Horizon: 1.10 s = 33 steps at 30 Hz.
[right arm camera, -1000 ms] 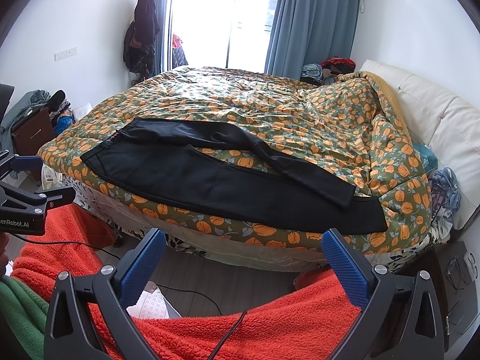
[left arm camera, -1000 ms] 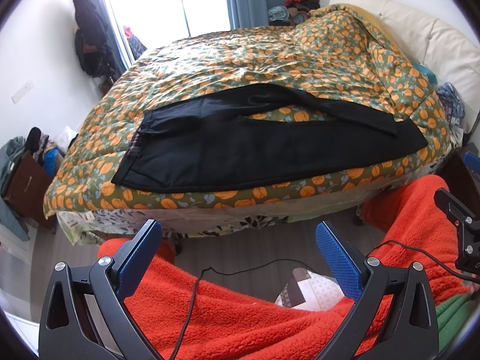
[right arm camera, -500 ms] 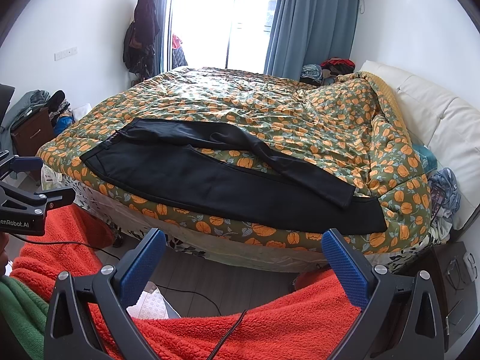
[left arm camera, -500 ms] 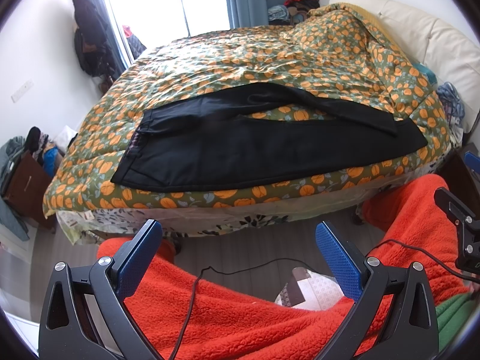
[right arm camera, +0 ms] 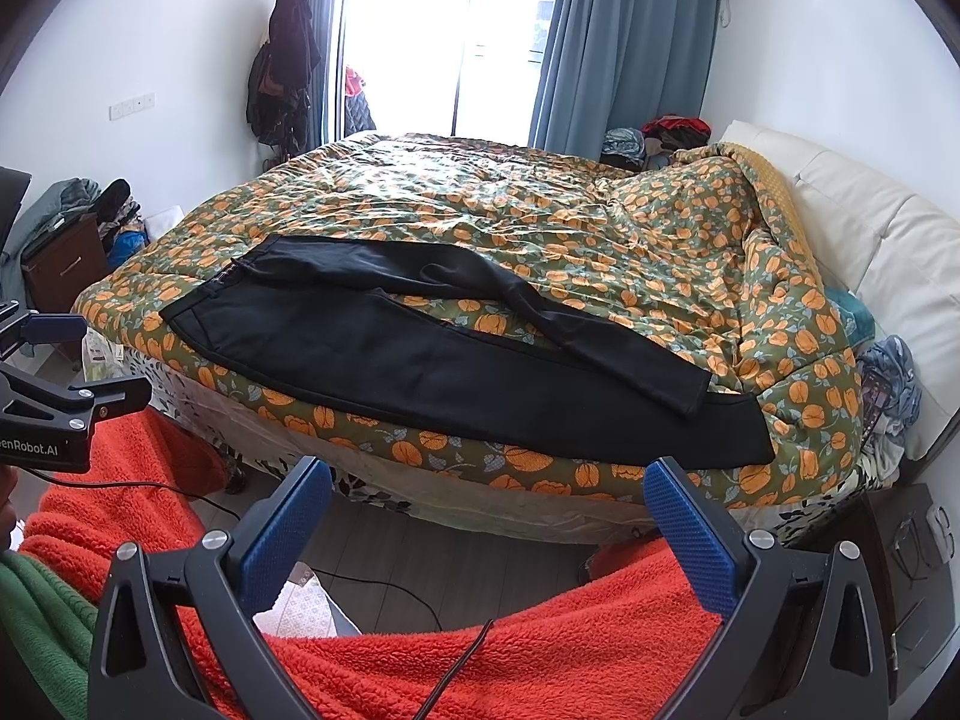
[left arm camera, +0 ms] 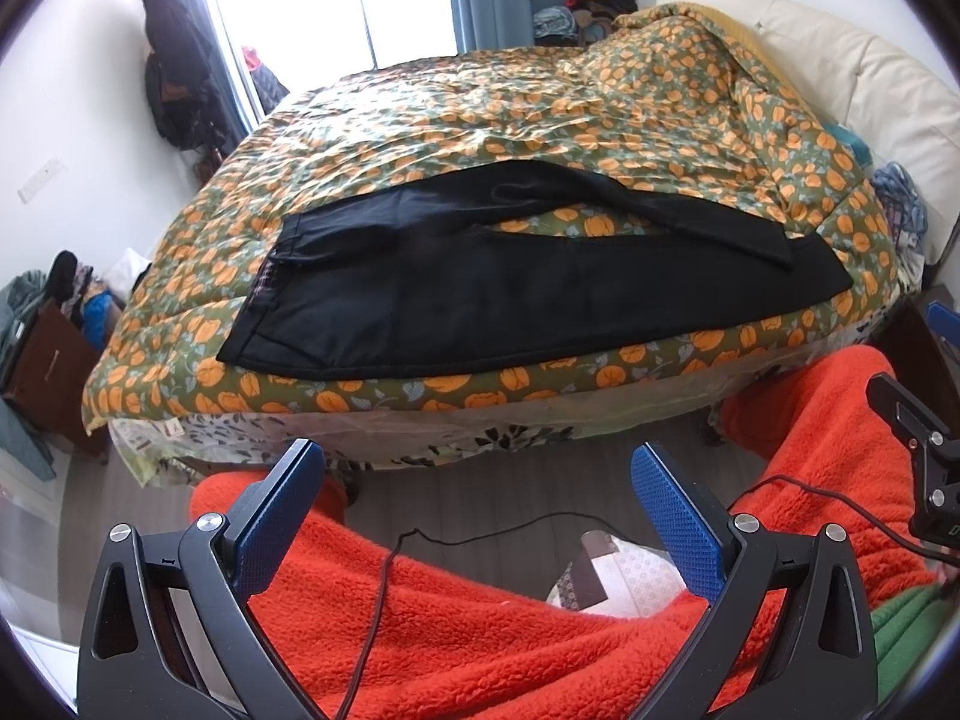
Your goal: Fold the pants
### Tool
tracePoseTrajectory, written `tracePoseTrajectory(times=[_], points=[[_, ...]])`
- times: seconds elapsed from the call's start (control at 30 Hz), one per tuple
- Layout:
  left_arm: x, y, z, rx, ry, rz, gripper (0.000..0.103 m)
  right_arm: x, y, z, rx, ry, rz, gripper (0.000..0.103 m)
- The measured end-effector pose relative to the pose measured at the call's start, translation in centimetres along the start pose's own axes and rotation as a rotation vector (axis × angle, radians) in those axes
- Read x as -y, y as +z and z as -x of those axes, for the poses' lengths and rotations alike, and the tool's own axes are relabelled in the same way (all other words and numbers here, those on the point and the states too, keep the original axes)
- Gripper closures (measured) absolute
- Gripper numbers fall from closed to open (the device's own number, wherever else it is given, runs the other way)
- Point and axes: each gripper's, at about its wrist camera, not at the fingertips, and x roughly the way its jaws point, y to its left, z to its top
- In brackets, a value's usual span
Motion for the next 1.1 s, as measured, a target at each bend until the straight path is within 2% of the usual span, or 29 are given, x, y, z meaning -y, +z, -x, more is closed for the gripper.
tracePoseTrajectory(times=[0.63,0.93,1.03,1.1], points=[[2.5,0.8,1.1,0.023,0.032,-0.122,0.001,-0.1,0.0,0.0,-0.001,0.0,0.0,0.0],[2.2,0.9,1.0,0.014,0.018,-0.109,0.001,-0.1,0.0,0.0,-0.002,0.0,0.001,0.0],[1.4,1.1,1.0,0.014,-0.025,-0.072,0.001,-0.1,0.0,0.0,-0.002,0.001,0.002,0.0],[0.1,1.7,1.2,0.041,-0.055,-0.034,0.001,-0.1,0.0,0.0,0.001,0.012,0.009,0.0]])
